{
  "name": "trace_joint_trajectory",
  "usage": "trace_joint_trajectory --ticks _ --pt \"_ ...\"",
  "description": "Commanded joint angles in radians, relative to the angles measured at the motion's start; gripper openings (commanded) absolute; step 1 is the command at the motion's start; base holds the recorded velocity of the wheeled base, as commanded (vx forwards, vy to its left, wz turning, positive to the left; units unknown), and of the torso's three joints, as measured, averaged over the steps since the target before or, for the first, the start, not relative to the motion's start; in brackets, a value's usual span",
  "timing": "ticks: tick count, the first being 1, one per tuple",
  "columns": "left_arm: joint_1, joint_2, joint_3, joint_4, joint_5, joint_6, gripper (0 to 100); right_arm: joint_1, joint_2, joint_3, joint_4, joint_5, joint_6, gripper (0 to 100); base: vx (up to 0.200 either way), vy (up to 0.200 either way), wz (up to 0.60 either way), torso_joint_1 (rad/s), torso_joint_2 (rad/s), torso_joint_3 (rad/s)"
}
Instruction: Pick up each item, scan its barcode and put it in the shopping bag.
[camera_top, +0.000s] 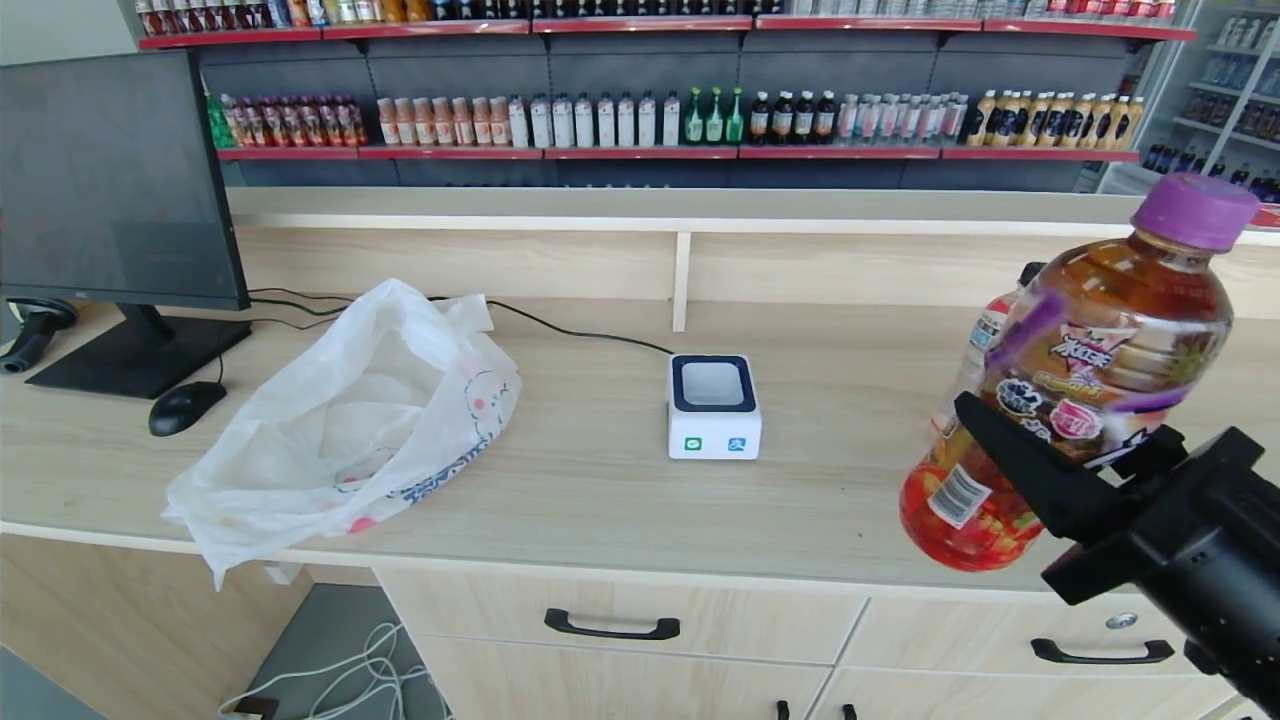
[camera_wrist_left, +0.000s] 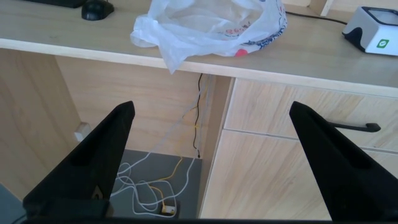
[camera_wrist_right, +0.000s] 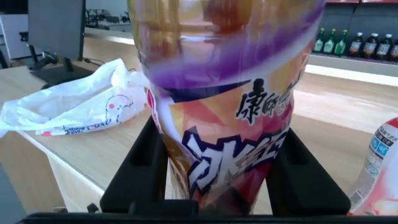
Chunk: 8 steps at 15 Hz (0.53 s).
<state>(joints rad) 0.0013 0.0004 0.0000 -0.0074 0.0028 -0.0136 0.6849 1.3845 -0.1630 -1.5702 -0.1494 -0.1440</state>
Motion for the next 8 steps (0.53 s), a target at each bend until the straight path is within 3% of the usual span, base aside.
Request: trace_joint_trajectory --ticks 1,6,8 --pt "0.0 0.001 0.0 0.0 0.0 0.0 100 0.039 0.01 -0.01 -0.001 0.045 0.087 0 0.0 0.0 0.0 0.0 0.0 0.0" --pt "0.0 0.001 0.0 0.0 0.0 0.0 100 0.048 0.09 -0.079 -0.001 0.237 0.488 0 0.0 0.0 0.0 0.0 0.0 0.0" --pt "0.0 0.001 0.0 0.0 0.0 0.0 100 0.047 0.102 -0.124 -0.001 0.264 0.595 0 0.0 0.0 0.0 0.0 0.0 0.0"
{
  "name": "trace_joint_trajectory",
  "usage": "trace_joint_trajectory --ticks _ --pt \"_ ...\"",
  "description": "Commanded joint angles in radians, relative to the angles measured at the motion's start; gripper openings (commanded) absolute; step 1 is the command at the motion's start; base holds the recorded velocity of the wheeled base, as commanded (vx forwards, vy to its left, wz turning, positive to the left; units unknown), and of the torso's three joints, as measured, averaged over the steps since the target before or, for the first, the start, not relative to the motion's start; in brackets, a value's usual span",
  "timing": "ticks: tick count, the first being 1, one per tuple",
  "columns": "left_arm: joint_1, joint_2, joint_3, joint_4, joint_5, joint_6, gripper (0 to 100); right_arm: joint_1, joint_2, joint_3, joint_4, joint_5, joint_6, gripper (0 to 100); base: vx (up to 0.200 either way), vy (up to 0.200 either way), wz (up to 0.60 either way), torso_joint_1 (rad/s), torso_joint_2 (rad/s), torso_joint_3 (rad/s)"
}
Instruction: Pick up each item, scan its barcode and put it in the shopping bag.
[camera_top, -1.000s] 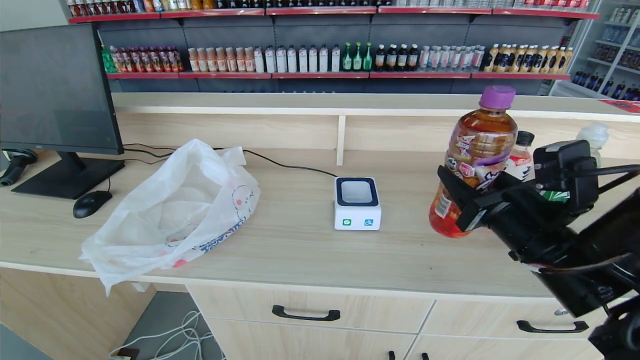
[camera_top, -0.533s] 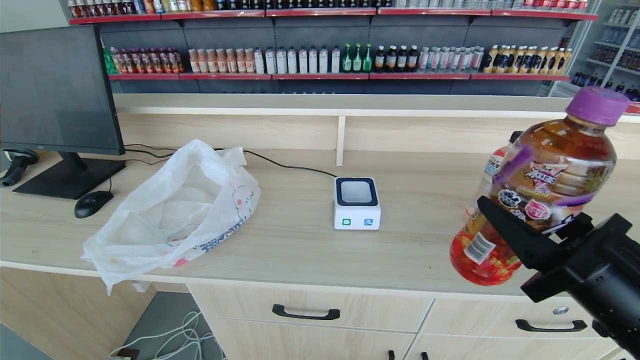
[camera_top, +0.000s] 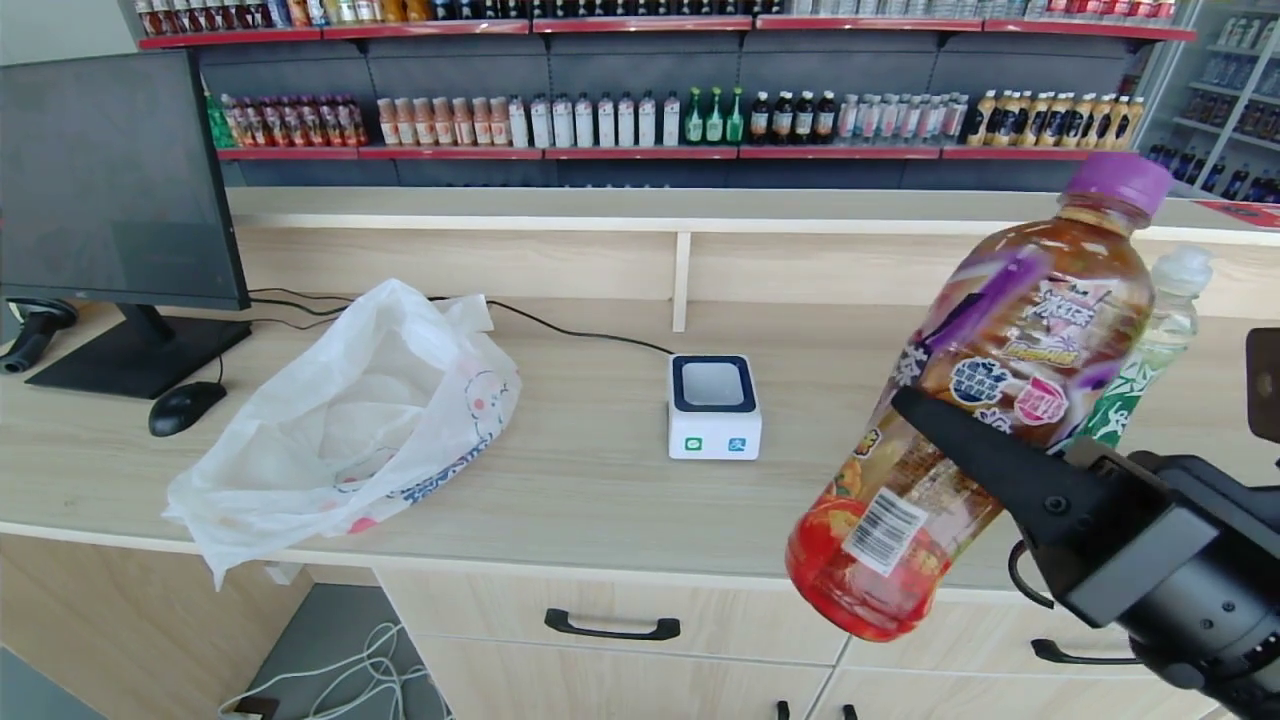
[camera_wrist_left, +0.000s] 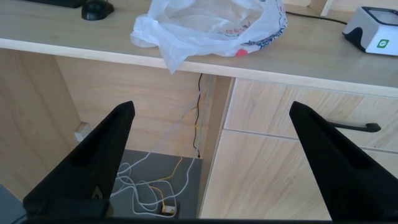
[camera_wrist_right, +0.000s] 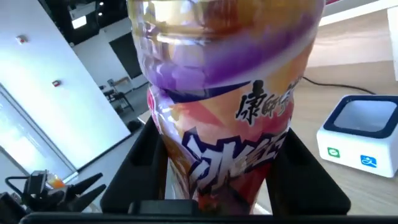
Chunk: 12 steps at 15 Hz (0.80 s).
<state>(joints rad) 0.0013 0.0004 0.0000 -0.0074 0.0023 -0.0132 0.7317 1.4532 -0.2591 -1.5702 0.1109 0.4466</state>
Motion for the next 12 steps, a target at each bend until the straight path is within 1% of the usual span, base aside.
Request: trace_joint_trajectory --ticks 1,4,6,8,11,12 --pt "0.0 0.001 0.0 0.0 0.001 -0.001 100 0.002 0.042 -0.06 -0.001 0.033 0.052 0 0.0 0.0 0.0 0.0 0.0 0.0" --pt "0.0 0.001 0.0 0.0 0.001 -0.001 100 0.003 0.056 -0.071 -0.001 0.093 0.158 0 0.0 0.0 0.0 0.0 0.0 0.0" --pt "0.0 0.001 0.0 0.0 0.001 -0.001 100 0.034 0.085 -0.123 -0.001 0.096 0.218 0 0.0 0.0 0.0 0.0 0.0 0.0" --pt "0.0 0.001 0.0 0.0 0.001 -0.001 100 0.037 0.121 -0.17 -0.001 0.098 0.254 0 0.0 0.0 0.0 0.0 0.0 0.0" --pt "0.0 0.001 0.0 0.0 0.001 -0.001 100 0.044 0.164 -0.364 -0.001 0.098 0.33 0 0.0 0.0 0.0 0.0 0.0 0.0" --pt "0.0 0.001 0.0 0.0 0.001 -0.001 100 0.048 0.174 -0.404 -0.001 0.098 0.34 0 0.0 0.0 0.0 0.0 0.0 0.0"
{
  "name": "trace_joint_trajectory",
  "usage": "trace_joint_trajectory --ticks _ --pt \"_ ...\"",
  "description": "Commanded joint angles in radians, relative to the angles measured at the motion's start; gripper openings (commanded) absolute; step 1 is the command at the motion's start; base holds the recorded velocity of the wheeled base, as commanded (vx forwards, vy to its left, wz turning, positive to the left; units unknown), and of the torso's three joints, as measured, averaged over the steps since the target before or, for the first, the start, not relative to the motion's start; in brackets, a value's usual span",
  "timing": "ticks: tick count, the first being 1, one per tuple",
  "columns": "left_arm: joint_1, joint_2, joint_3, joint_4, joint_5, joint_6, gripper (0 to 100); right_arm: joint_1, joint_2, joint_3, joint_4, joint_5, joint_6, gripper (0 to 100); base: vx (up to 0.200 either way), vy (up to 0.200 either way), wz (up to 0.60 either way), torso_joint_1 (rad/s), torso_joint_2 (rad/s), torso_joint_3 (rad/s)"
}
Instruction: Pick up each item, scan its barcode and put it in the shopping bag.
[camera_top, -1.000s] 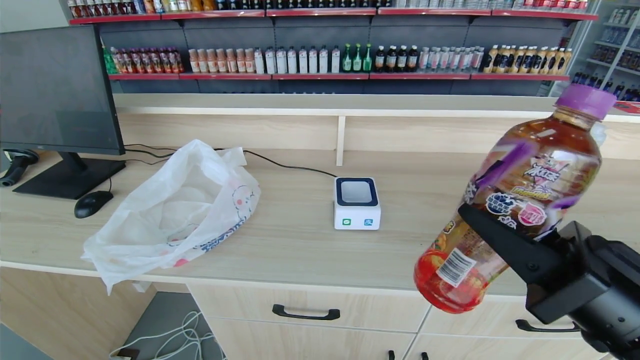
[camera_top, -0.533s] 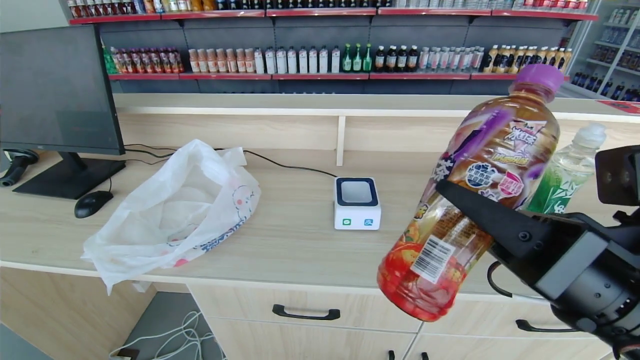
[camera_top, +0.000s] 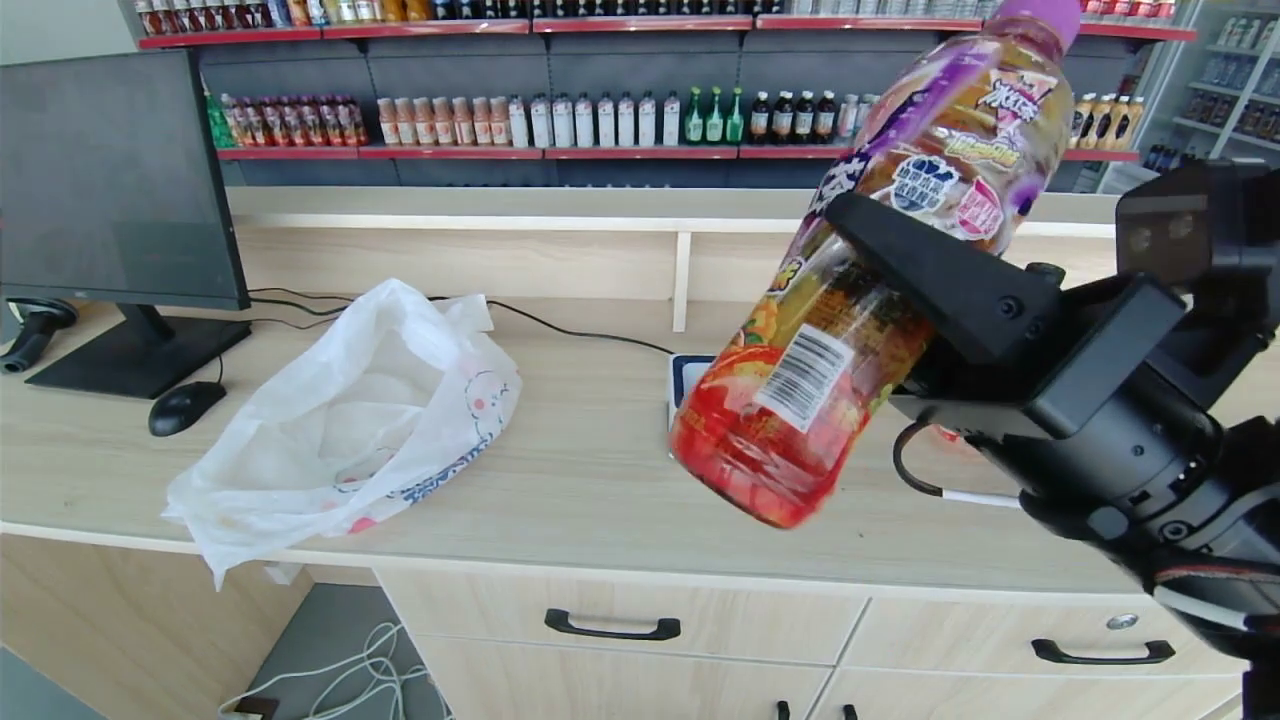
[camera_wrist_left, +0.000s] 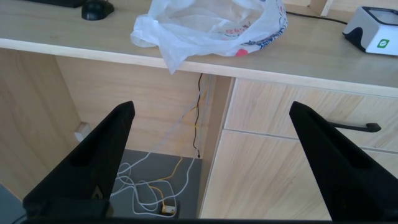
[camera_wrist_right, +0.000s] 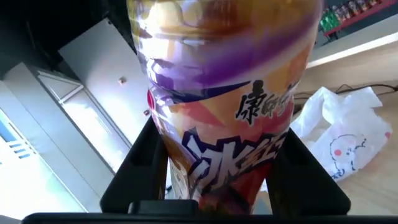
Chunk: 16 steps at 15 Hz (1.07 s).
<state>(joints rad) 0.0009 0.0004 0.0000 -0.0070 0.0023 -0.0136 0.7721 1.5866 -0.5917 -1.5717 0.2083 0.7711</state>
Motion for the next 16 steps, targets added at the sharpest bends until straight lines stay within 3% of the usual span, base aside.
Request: trace_joint_trajectory --ticks 1,5,10,16 --pt "0.001 0.001 0.0 -0.001 0.001 0.0 100 0.007 0.042 -0.091 0.001 0.005 0.019 0 0.0 0.0 0.0 0.0 0.0 0.0" --pt "0.001 0.001 0.0 -0.001 0.001 0.0 100 0.018 -0.031 -0.04 0.001 0.006 0.033 0 0.0 0.0 0.0 0.0 0.0 0.0" --pt "0.001 0.001 0.0 -0.001 0.001 0.0 100 0.111 -0.163 0.122 0.001 0.006 0.008 0 0.0 0.0 0.0 0.0 0.0 0.0" --pt "0.001 0.001 0.0 -0.001 0.001 0.0 100 0.113 -0.174 0.165 0.001 0.006 -0.038 0 0.0 0.0 0.0 0.0 0.0 0.0"
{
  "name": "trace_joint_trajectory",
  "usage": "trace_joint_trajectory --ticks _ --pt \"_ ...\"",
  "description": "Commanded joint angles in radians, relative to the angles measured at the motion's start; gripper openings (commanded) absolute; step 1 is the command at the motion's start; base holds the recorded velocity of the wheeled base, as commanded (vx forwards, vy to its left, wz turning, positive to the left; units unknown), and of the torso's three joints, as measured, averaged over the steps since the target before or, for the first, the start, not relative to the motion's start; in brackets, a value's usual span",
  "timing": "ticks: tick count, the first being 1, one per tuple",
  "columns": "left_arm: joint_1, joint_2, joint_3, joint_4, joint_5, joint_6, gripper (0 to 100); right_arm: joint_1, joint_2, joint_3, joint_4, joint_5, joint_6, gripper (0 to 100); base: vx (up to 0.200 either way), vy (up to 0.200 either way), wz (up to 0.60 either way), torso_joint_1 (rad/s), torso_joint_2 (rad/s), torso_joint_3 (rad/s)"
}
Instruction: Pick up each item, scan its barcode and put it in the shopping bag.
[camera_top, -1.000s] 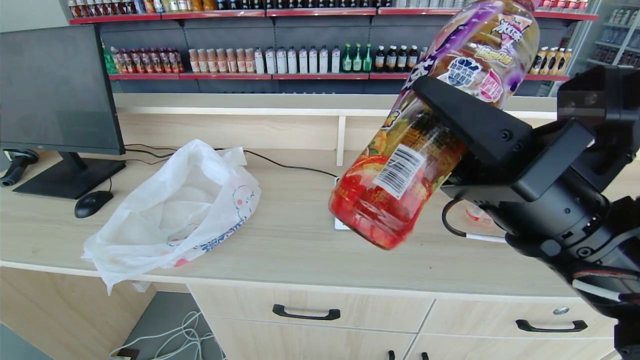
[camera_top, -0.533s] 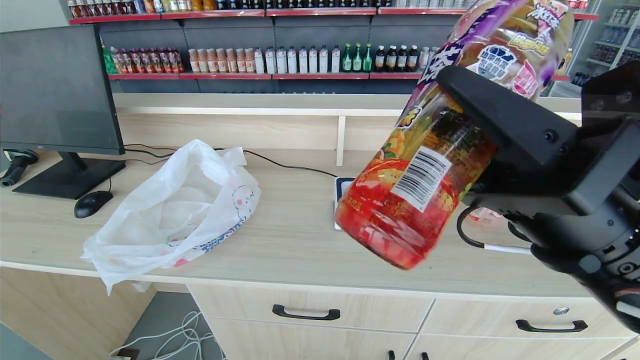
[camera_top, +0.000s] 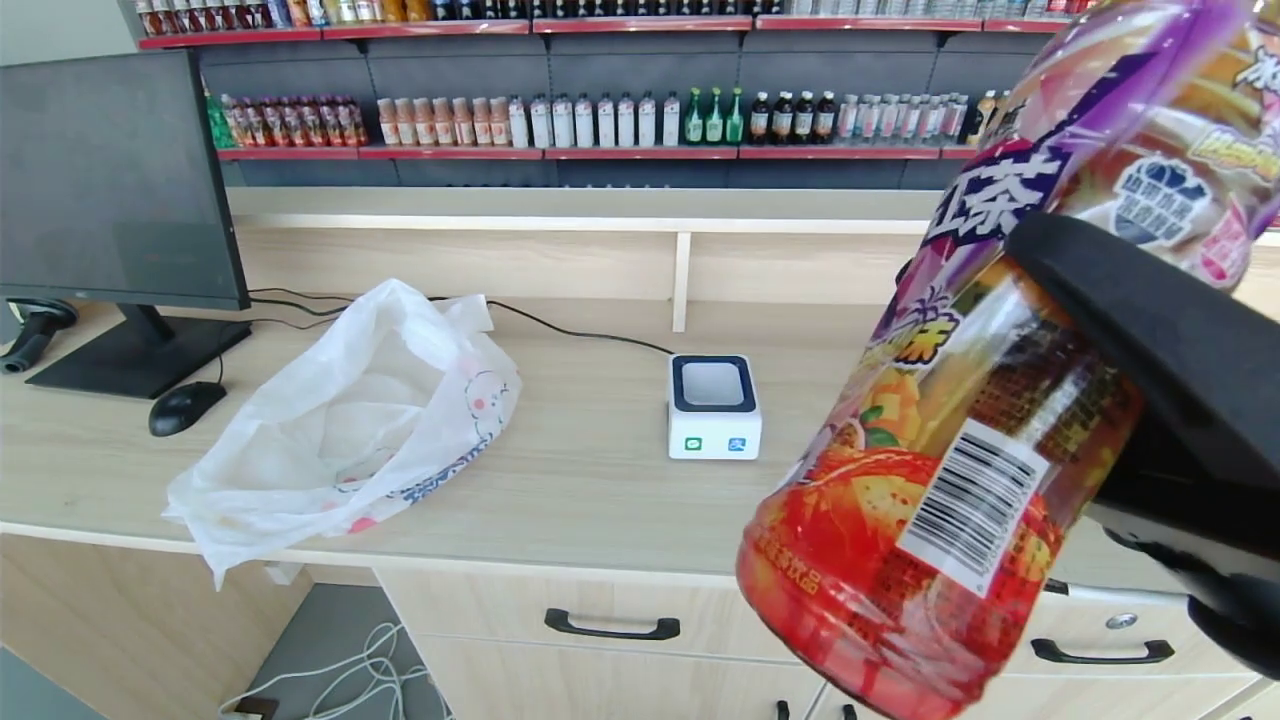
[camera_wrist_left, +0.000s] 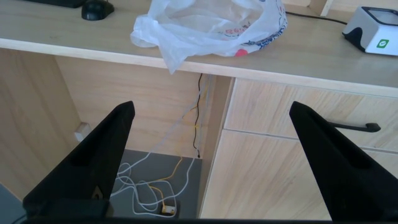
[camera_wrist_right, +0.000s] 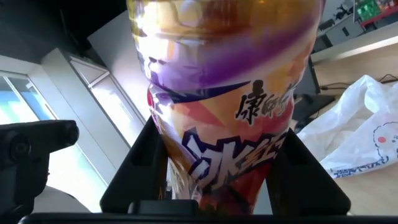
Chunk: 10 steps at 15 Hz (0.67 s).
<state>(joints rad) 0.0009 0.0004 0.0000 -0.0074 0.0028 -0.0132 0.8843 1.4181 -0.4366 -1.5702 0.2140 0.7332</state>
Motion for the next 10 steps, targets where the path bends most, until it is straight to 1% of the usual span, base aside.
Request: trace_joint_trajectory --ticks 1,4,7,8,9,10 --pt "0.001 0.001 0.0 0.0 0.0 -0.001 100 0.001 -0.004 0.024 -0.001 0.001 -0.02 0 0.0 0.0 0.0 0.0 0.0 0.0" --pt "0.001 0.001 0.0 0.0 0.0 -0.001 100 0.001 0.019 0.047 -0.001 -0.002 -0.074 0 0.0 0.0 0.0 0.0 0.0 0.0" --pt "0.001 0.001 0.0 0.0 0.0 -0.001 100 -0.004 0.079 0.052 -0.001 -0.005 -0.227 0 0.0 0.0 0.0 0.0 0.0 0.0" --pt "0.001 0.001 0.0 0.0 0.0 -0.001 100 -0.004 0.087 0.05 -0.001 -0.007 -0.247 0 0.0 0.0 0.0 0.0 0.0 0.0" --pt "0.001 0.001 0.0 0.0 0.0 -0.001 100 -0.008 0.12 0.052 -0.001 -0.018 -0.354 0 0.0 0.0 0.0 0.0 0.0 0.0" --pt "0.001 0.001 0.0 0.0 0.0 -0.001 100 -0.014 0.136 0.052 -0.001 -0.033 -0.402 0 0.0 0.0 0.0 0.0 0.0 0.0"
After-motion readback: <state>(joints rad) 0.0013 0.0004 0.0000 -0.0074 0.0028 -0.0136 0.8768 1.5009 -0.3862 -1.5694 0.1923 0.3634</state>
